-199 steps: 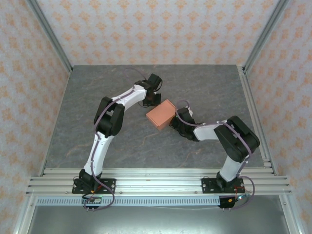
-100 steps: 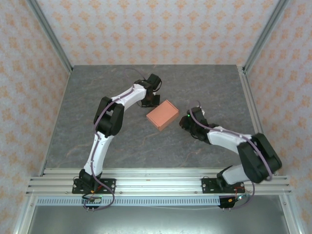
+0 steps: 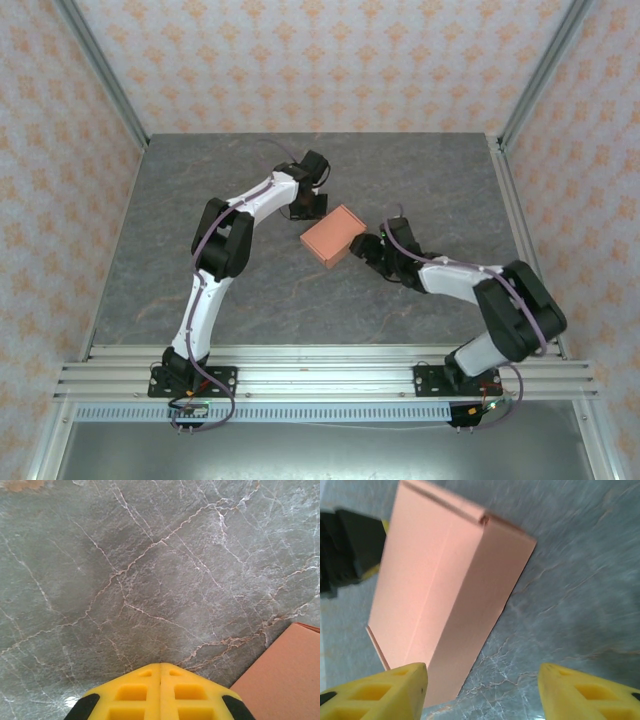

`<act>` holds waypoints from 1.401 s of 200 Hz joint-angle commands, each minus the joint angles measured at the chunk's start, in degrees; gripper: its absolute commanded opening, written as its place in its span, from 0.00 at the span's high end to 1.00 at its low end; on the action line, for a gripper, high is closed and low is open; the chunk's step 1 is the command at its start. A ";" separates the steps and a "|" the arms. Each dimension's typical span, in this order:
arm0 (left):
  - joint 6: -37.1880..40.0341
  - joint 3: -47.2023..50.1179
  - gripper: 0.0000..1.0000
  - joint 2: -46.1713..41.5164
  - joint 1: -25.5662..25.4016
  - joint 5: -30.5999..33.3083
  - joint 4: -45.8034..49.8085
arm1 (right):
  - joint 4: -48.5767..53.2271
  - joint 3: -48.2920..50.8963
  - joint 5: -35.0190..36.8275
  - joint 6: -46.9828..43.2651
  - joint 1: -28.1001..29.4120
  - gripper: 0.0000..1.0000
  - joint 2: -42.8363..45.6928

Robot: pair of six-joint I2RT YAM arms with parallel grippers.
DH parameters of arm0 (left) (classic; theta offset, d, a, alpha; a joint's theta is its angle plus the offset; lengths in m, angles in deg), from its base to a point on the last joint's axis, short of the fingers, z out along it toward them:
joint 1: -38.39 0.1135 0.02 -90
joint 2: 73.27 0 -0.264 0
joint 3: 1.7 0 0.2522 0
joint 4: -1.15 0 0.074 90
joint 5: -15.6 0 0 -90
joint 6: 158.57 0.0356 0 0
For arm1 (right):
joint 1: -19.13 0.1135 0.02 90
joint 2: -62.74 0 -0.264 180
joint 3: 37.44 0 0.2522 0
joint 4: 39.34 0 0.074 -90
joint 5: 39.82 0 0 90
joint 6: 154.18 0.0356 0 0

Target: Fold the paper box

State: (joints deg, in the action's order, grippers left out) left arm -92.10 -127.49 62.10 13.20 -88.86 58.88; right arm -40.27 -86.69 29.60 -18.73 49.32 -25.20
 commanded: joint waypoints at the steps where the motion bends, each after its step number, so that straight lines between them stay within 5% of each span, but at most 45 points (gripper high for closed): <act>1: 0.26 0.36 1.00 1.65 0.34 -2.55 0.40 | -8.54 -2.64 -2.92 4.18 2.31 0.39 -4.74; 111: -0.07 -8.95 1.00 7.79 -1.41 -8.15 1.17 | -19.11 -11.57 0.51 7.57 9.79 0.40 -18.83; 160: -0.14 -12.95 1.00 7.63 1.18 -5.96 2.46 | -15.68 -12.43 1.22 5.76 9.80 0.38 -17.52; 216: 1.34 -35.42 0.65 6.30 5.76 -3.21 11.97 | -5.86 -8.54 -0.30 0.67 9.80 0.33 -7.49; 240: 2.26 -29.79 0.63 -0.18 7.34 -1.03 11.50 | -0.84 -5.07 1.90 -1.67 9.80 0.32 1.03; 280: 2.29 3.50 0.47 -22.39 7.53 5.52 -4.30 | 16.26 -3.66 13.33 -9.50 7.70 0.26 19.59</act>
State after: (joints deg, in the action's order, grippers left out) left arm -90.44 -137.96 50.56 21.53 -88.81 61.98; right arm -36.21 -91.15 33.95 -21.75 58.74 -15.19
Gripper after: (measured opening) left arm 0.488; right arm 0.723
